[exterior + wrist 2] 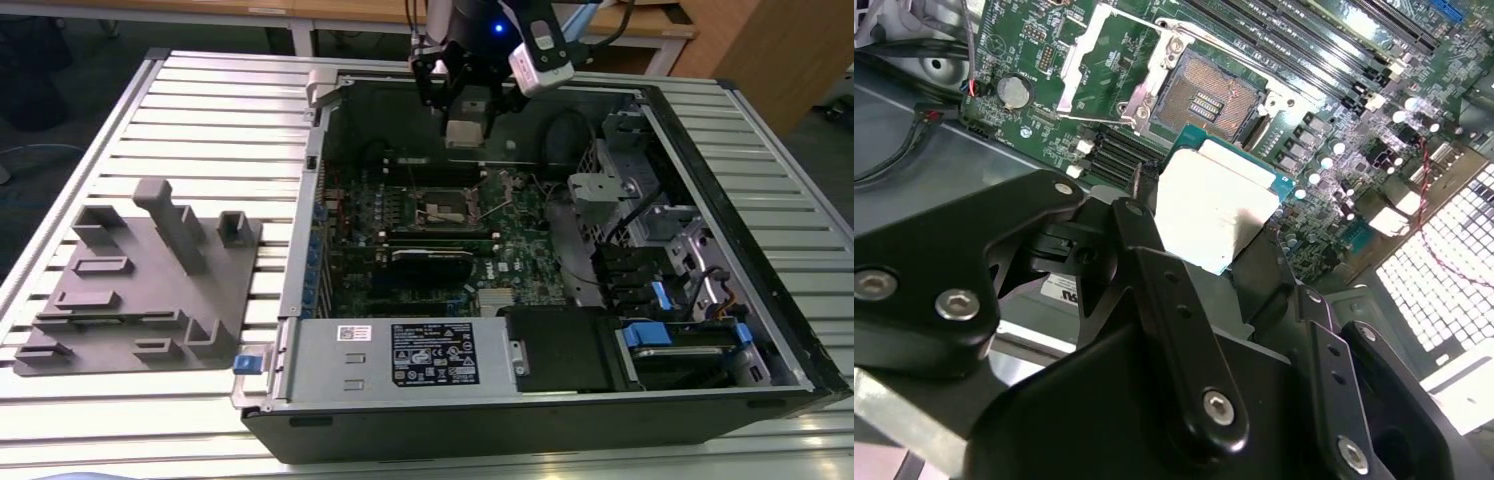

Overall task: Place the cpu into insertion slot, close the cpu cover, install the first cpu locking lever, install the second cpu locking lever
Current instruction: 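Place the cpu into insertion slot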

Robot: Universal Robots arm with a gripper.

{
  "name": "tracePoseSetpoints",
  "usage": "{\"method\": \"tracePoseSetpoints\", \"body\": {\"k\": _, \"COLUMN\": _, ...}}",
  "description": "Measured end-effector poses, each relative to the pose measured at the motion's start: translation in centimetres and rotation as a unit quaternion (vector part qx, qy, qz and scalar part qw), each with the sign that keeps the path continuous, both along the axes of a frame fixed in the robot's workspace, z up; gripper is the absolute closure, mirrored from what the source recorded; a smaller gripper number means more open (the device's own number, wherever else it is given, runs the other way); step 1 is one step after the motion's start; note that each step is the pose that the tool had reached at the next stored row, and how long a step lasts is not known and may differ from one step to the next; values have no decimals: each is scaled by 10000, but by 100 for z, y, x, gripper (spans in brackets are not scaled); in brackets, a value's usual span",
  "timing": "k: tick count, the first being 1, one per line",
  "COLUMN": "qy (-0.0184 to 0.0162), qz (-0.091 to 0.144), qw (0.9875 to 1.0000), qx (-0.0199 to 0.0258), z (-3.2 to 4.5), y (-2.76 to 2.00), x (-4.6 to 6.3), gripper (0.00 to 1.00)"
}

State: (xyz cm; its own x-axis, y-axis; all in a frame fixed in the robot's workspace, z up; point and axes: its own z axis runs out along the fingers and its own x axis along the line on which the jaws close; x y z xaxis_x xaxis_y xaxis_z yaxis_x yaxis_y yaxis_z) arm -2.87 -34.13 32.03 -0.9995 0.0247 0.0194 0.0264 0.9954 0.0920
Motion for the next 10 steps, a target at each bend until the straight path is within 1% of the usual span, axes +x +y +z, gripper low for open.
{"method": "tracePoseSetpoints", "body": {"k": 7, "qy": 0, "qz": 0, "qw": 10000, "qx": 0, "z": -6, "y": 0, "x": 0, "gripper": 46}}
{"method": "tracePoseSetpoints", "body": {"k": 10, "qy": -1, "qz": 0, "qw": 10000, "qx": 2, "z": -20, "y": 0, "x": 0, "gripper": 46}}
